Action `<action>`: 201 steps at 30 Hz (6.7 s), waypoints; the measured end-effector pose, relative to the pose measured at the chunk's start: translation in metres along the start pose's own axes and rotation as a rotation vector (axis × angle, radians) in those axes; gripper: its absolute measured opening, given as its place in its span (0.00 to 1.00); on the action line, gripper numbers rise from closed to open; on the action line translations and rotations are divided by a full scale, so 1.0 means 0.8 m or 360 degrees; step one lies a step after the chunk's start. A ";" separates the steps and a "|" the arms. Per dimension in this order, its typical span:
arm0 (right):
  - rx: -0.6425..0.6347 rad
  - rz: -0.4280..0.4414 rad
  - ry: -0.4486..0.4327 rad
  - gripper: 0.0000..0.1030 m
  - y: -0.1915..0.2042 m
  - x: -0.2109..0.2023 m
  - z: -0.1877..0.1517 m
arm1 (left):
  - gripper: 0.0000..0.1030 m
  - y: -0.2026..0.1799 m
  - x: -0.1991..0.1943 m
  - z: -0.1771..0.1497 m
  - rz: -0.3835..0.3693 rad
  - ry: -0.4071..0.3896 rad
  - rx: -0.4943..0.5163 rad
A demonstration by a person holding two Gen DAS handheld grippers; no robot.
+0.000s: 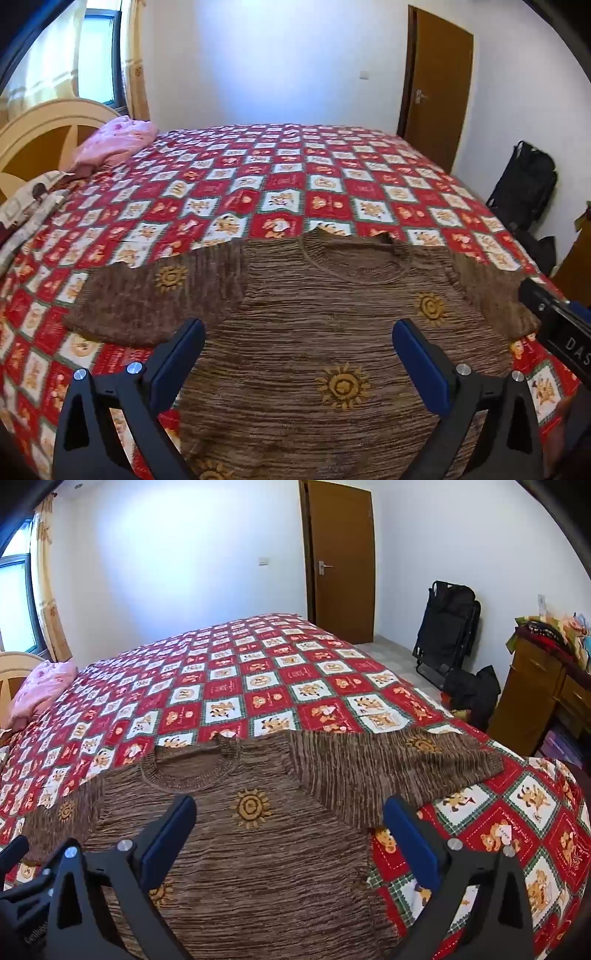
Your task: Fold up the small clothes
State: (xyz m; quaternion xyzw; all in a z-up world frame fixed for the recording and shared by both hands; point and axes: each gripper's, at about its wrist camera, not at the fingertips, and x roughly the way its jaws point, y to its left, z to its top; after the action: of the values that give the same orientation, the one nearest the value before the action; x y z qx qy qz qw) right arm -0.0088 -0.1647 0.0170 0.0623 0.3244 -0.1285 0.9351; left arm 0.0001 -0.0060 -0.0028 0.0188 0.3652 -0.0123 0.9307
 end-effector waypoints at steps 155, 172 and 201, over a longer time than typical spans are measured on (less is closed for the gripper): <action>0.0133 0.0183 0.0260 0.10 -0.159 0.106 0.139 | 0.99 0.039 0.039 -0.008 0.0068 0.0023 -0.0193; -0.0095 0.0510 0.0575 0.18 0.097 0.232 0.009 | 0.99 0.089 0.051 -0.021 0.0150 0.0059 -0.0288; -0.0331 0.0519 0.0271 0.19 0.048 0.132 -0.076 | 0.99 0.374 0.004 -0.080 0.0597 -0.0012 -0.1096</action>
State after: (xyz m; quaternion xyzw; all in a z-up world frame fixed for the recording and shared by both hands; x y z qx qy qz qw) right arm 0.0457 -0.1371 -0.0950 0.0277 0.3995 0.0643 0.9141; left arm -0.0303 0.2960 -0.0440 -0.2282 0.3347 0.2813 0.8699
